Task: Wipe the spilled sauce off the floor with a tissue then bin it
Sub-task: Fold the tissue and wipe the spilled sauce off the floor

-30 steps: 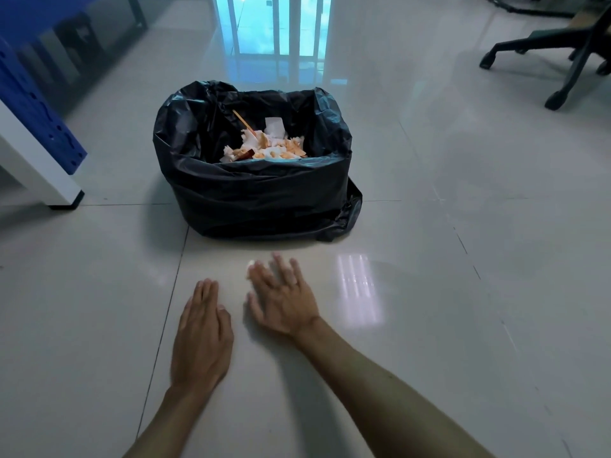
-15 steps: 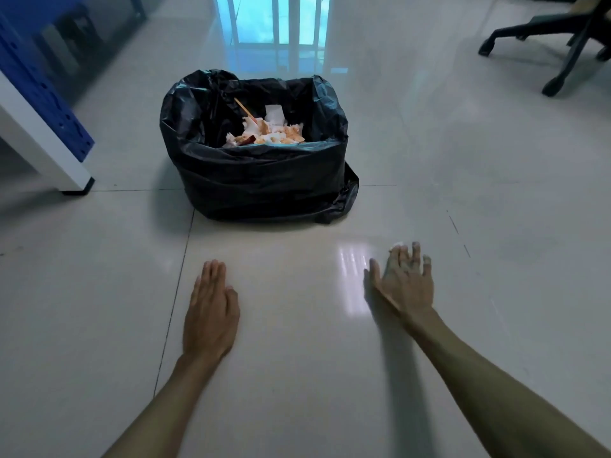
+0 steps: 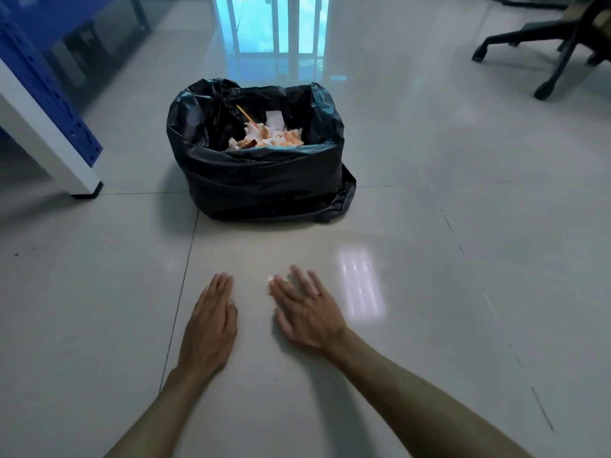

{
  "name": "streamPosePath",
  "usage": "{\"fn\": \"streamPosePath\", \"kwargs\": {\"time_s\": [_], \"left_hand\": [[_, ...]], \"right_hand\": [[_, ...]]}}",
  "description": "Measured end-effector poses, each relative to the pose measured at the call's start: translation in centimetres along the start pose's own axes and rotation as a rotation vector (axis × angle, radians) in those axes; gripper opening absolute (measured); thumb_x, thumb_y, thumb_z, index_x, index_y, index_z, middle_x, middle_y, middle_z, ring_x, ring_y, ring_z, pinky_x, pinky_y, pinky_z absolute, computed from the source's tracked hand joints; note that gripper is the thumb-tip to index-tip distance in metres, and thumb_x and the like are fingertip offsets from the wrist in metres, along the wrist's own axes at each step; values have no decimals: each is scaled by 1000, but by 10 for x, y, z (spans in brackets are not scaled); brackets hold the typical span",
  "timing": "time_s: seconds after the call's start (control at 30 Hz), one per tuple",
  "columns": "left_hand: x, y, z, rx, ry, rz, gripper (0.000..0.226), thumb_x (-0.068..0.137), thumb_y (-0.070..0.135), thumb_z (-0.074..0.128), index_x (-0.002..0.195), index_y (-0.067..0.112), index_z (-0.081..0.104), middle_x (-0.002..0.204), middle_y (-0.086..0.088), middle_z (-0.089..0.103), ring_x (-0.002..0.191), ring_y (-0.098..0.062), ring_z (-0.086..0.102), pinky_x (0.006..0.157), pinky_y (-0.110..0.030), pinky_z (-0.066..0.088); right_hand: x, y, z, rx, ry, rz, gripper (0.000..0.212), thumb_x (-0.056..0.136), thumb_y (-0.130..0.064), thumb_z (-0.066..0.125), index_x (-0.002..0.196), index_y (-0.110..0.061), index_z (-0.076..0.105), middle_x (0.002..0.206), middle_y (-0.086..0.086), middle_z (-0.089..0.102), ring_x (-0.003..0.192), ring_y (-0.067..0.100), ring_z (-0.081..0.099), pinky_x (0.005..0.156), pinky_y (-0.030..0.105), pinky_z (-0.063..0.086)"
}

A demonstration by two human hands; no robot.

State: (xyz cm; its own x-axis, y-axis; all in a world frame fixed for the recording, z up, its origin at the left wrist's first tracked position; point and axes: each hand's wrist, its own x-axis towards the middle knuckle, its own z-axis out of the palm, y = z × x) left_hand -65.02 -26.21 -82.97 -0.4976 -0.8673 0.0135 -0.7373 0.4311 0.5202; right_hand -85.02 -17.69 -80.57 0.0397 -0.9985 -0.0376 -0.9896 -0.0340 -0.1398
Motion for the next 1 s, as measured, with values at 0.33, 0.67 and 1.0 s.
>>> {"fn": "streamPosePath", "kwargs": {"time_s": [0.33, 0.67, 1.0], "left_hand": [[-13, 16, 4, 105, -11, -8, 64, 97, 39, 10, 156, 13, 10, 164, 4, 6, 150, -5, -4, 123, -30, 0], [-27, 19, 8, 147, -22, 48, 66, 95, 42, 5, 156, 16, 6, 164, 3, 2, 150, -5, -7, 123, -29, 0], [-16, 21, 5, 149, 49, 13, 65, 93, 38, 16, 152, 15, 31, 160, -2, 30, 150, -13, 19, 122, -28, 11]], "right_hand": [[-105, 119, -24, -48, -78, 710, 66, 98, -46, 14, 151, -10, 33, 158, 9, 33, 148, 35, 20, 117, 51, 16], [-47, 9, 6, 57, 96, 168, 49, 97, -34, 36, 132, -9, 59, 133, 9, 63, 134, 34, 47, 110, 51, 38], [-4, 25, -12, -31, 165, 122, 38, 84, -11, 30, 102, -19, 63, 108, -1, 70, 116, 25, 60, 101, 43, 43]]}}
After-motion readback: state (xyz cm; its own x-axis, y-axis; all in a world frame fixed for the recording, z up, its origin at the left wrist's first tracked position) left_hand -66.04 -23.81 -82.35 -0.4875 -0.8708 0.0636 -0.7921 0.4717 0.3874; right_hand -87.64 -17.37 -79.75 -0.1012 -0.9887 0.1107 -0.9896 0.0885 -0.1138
